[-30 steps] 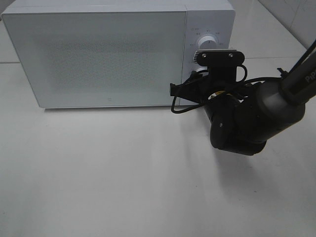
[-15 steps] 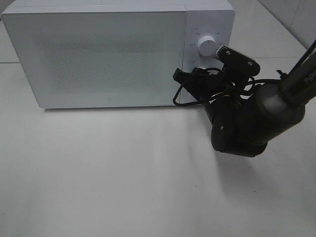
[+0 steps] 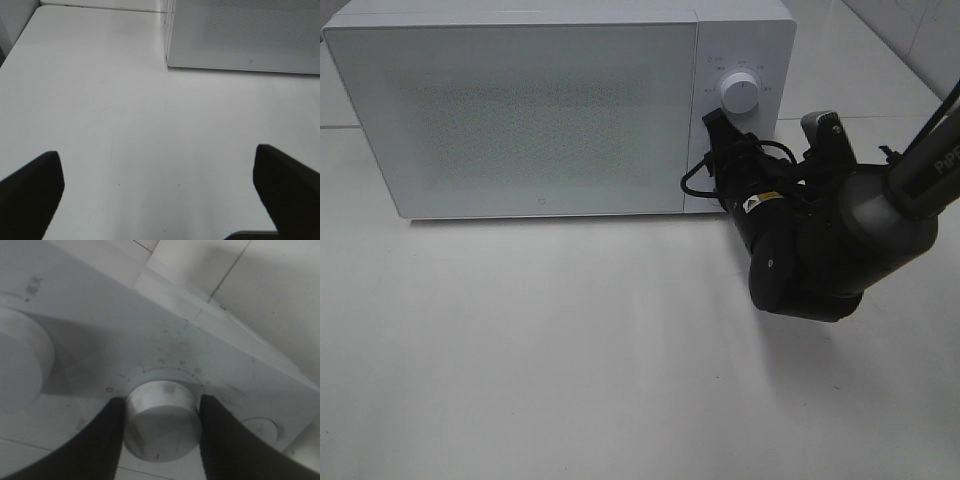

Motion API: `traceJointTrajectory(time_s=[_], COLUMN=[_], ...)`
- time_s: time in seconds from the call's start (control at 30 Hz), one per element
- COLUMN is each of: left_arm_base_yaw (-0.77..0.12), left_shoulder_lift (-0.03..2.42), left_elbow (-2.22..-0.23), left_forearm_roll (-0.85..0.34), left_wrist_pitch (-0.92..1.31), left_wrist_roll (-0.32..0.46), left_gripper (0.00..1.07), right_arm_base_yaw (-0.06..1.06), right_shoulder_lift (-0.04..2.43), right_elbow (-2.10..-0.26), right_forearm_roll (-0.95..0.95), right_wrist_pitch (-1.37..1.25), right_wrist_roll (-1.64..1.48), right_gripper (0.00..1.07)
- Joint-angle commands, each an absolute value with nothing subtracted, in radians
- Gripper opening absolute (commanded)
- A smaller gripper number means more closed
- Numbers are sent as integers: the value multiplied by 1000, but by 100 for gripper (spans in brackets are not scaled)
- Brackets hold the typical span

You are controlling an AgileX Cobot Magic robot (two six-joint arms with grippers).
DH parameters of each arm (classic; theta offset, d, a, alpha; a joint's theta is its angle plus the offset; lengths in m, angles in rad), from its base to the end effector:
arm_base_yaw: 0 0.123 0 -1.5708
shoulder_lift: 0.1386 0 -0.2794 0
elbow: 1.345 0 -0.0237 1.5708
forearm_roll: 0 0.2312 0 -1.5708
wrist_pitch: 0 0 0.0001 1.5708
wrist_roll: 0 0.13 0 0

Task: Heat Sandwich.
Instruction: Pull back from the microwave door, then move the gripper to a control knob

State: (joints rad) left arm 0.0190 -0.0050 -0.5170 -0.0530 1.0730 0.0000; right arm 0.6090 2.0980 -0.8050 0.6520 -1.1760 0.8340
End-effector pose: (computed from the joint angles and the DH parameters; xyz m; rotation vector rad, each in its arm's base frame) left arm 0.0154 -0.0058 0.2538 -0.0158 2.0338 -0.0513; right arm 0.3568 0.1601 0.1225 0.8623 1.5024 0.7974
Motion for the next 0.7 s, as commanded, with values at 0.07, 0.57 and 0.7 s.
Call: traceJointTrajectory(time_s=[0.07, 0.57, 0.7], left_arm_base_yaw=[23, 23, 23], left_shoulder_lift=[-23, -23, -23], left_elbow=[-515, -515, -515], left_forearm_roll=[-53, -53, -53], left_wrist_pitch=[1070, 1070, 1070], left_wrist_roll=[0, 0, 0], left_gripper=[97, 97, 97], right_arm_base_yaw=[609, 609, 609], right_shoulder_lift=[2085, 2085, 2085], right_elbow=[-830, -830, -830], right_forearm_roll=[566, 568, 568], right_wrist_pitch=[-1246, -1265, -1265], right_wrist_roll=[1007, 1321, 1318], right_gripper=[10, 11, 12])
